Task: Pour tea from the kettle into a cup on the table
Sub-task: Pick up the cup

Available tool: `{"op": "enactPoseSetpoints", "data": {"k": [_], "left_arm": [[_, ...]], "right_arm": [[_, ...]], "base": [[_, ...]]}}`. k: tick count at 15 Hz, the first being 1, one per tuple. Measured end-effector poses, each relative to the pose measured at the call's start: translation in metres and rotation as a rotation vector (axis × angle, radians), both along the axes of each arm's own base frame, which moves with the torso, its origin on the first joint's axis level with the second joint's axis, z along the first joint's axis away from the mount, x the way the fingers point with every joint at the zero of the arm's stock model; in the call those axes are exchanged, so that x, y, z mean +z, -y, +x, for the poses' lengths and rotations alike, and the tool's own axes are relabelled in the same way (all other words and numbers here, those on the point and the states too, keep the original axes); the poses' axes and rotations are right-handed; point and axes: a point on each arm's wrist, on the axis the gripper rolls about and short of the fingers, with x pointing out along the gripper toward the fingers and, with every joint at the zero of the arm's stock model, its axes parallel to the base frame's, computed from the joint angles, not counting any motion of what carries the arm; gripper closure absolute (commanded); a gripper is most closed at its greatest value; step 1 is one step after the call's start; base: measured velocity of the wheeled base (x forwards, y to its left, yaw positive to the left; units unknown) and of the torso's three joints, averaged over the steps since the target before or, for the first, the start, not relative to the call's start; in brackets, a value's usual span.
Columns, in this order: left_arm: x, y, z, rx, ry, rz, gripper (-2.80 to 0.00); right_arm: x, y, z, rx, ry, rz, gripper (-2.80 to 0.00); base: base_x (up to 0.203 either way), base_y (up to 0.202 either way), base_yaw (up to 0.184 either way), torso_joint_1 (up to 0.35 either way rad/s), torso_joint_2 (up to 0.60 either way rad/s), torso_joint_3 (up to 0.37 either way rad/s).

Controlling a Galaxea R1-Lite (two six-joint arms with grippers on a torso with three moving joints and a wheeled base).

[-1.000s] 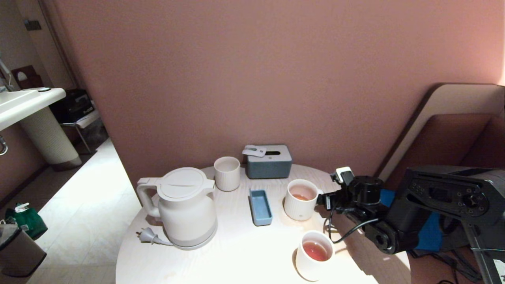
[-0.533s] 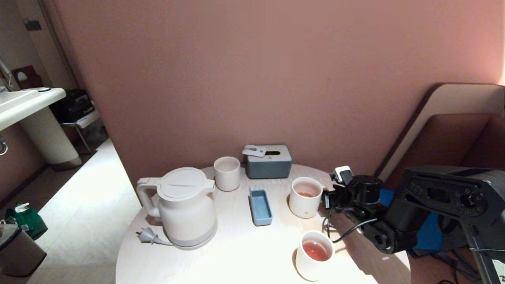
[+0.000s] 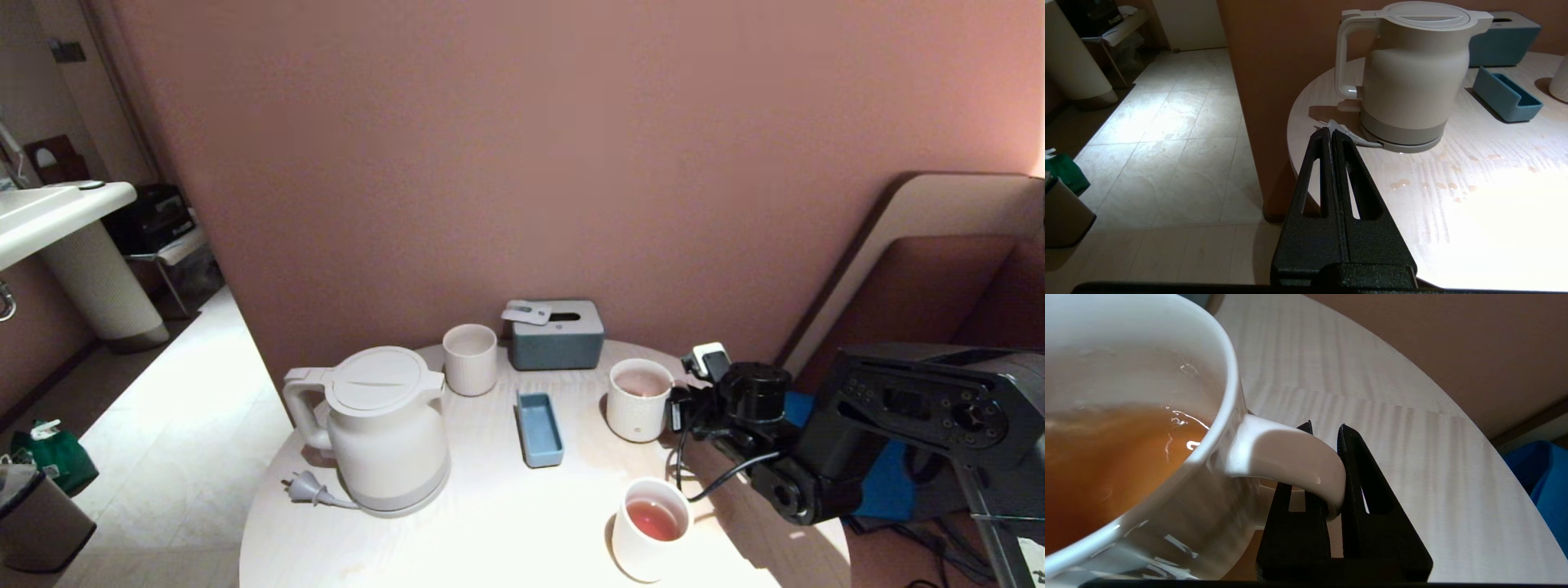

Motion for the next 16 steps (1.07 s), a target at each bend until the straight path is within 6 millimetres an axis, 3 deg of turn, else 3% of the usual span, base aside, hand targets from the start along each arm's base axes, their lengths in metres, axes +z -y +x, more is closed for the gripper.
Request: {"op": "enactPoseSetpoints", "data": {"k": [7,16], "left_arm": [[0.000,0.000,0.000,0.000,0.000,0.000,0.00],[0.000,0.000,0.000,0.000,0.000,0.000,0.00]], "right_arm": [[-0.002,-0.002,-0.006,0.003,-0.009,0.021,0.00],[0.010,0.001,-0.022,0.001,0.041,0.104,0.00]], "base": [[0.000,0.000,0.000,0.000,0.00,0.000],[0.000,0.000,0.000,0.000,0.00,0.000]]}}
